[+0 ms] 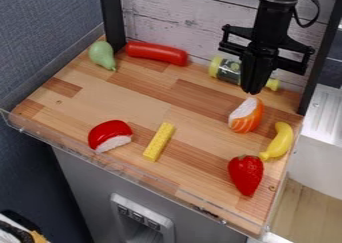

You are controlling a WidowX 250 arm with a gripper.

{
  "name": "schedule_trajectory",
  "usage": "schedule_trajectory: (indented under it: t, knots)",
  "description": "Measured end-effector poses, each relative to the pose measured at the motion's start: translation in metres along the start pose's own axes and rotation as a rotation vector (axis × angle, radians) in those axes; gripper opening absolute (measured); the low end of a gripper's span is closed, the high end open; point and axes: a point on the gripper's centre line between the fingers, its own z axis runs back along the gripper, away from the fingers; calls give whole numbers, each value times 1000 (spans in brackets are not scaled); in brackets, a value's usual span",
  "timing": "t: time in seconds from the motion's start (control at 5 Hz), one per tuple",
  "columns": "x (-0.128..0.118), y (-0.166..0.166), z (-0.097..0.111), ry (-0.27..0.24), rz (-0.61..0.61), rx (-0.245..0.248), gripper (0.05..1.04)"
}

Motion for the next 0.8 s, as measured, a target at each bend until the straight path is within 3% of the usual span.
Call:
schedule_trajectory:
  t: [0.2,0.4,0.8]
  knots:
    - [3,16,0,0,-116,-2,56]
    - [19,57,10,-28,-308,0,58]
    - [45,130,7,-47,-757,5,59]
